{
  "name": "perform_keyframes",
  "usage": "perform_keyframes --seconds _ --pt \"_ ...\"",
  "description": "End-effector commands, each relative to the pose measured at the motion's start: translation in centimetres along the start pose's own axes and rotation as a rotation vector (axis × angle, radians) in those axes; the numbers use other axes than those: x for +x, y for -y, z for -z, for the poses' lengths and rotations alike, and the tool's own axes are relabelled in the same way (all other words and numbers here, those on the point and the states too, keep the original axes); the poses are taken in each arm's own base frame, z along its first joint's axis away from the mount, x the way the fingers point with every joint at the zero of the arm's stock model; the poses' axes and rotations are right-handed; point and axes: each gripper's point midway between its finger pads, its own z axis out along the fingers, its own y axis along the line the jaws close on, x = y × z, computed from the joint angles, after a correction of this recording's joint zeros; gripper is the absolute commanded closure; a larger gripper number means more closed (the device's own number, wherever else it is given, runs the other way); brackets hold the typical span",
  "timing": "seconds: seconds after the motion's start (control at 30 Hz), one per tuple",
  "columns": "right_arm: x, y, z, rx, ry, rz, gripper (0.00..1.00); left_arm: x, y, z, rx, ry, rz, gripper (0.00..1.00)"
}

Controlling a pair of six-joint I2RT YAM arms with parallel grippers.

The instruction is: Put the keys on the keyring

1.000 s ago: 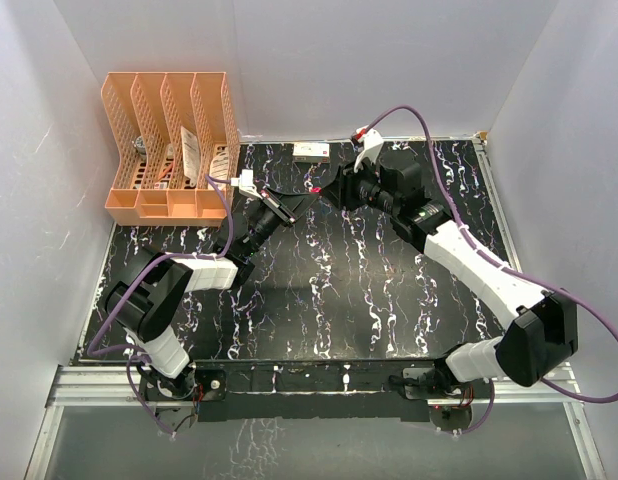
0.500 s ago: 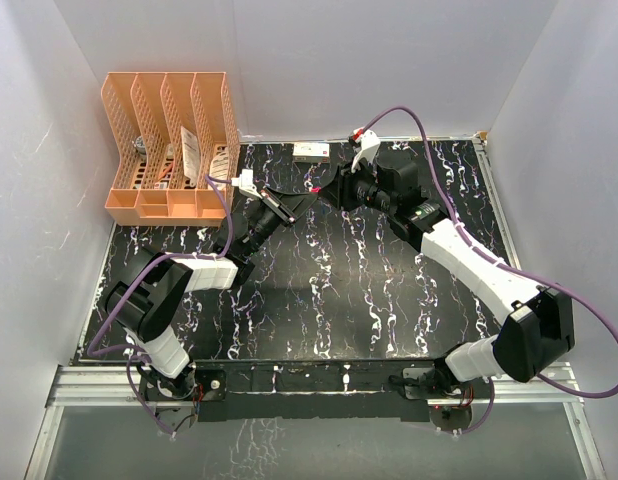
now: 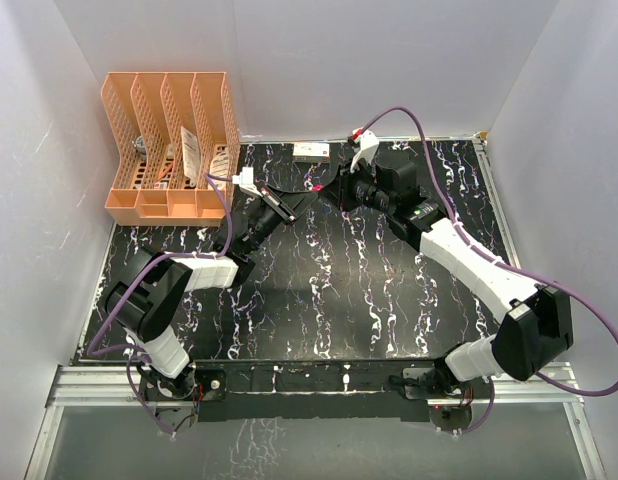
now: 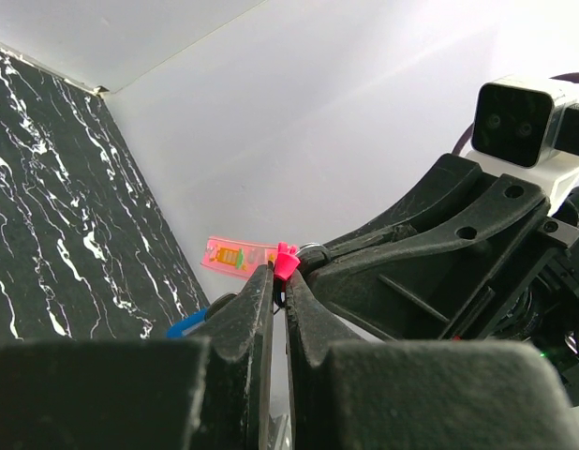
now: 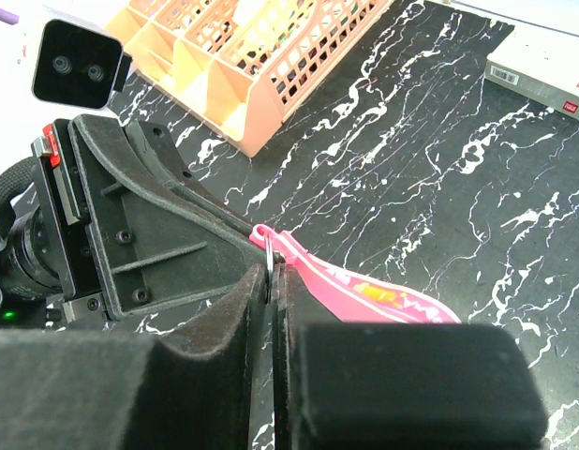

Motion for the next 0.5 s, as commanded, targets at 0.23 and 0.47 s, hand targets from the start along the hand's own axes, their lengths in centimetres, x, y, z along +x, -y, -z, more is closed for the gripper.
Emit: perform_keyframes --seconds 0.23,0.47 --pt "-3.8 -0.6 0.9 0.005 0.126 0.028 1.0 -1.0 2.7 -0.5 0.111 0.017 -0.072 0.59" --pt "-4.8 -0.1 1.8 0.044 0.142 0.041 1.0 -1.6 1.1 0.7 0.01 0.025 -0.271 0.44"
